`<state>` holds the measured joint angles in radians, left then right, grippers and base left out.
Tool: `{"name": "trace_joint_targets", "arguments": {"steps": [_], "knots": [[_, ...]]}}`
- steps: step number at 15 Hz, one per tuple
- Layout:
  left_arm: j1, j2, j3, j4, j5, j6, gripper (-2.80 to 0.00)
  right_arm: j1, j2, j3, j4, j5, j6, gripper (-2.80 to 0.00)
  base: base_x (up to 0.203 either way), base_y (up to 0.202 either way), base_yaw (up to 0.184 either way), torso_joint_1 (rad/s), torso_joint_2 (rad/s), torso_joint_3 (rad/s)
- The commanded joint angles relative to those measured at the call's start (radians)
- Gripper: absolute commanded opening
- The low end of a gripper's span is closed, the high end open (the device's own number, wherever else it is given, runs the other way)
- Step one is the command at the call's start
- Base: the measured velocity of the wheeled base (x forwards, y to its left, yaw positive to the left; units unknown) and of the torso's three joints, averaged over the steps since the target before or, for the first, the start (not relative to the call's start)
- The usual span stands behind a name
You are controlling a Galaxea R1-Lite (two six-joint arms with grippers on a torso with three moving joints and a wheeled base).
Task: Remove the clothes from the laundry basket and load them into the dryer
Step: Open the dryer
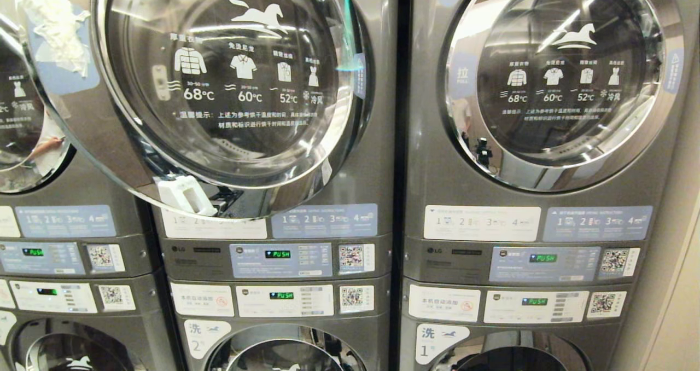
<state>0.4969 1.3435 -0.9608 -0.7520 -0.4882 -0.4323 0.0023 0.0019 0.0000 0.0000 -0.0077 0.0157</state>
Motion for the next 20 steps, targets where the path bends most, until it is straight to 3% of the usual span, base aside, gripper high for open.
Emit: {"name": "trace_joint_targets", "arguments": {"steps": [1, 3, 6, 9, 13, 18, 20], "knots": [[0.019, 0.073, -0.018, -0.012, -0.096, -0.003, -2.80, 0.001, 0.000, 0.000, 0.000, 0.000, 0.000, -2.80, 0.000, 0.000, 0.000, 0.000, 0.00, 0.000], [0.004, 0.097, -0.022, -0.017, -0.160, -0.001, -2.80, 0.001, 0.000, 0.000, 0.000, 0.000, 0.001, -2.80, 0.000, 0.000, 0.000, 0.000, 0.00, 0.000], [-0.087, 0.102, -0.023, -0.012, -0.164, 0.006, -2.80, 0.001, 0.000, 0.000, 0.000, 0.000, 0.001, -2.80, 0.000, 0.000, 0.000, 0.000, 0.00, 0.000], [-0.108, 0.143, -0.024, -0.018, -0.158, 0.083, -2.80, 0.001, 0.000, 0.000, 0.000, 0.000, 0.000, -2.80, 0.000, 0.000, 0.000, 0.000, 0.00, 0.000], [-0.147, 0.117, -0.005, -0.019, -0.159, 0.089, -2.80, 0.001, 0.000, 0.000, 0.000, 0.000, -0.002, -2.80, 0.000, 0.000, 0.000, 0.000, 0.00, 0.000], [-0.274, -0.108, 0.126, 0.013, -0.158, 0.098, -2.80, 0.001, 0.000, 0.000, 0.000, 0.002, -0.002, -2.80, 0.000, 0.000, 0.000, 0.000, 0.00, 0.000], [-0.357, -0.250, 0.193, 0.092, -0.158, 0.141, -2.80, 0.001, 0.000, 0.000, -0.001, 0.002, -0.002, -2.80, 0.000, 0.000, 0.000, 0.000, 0.00, 0.000]]}}
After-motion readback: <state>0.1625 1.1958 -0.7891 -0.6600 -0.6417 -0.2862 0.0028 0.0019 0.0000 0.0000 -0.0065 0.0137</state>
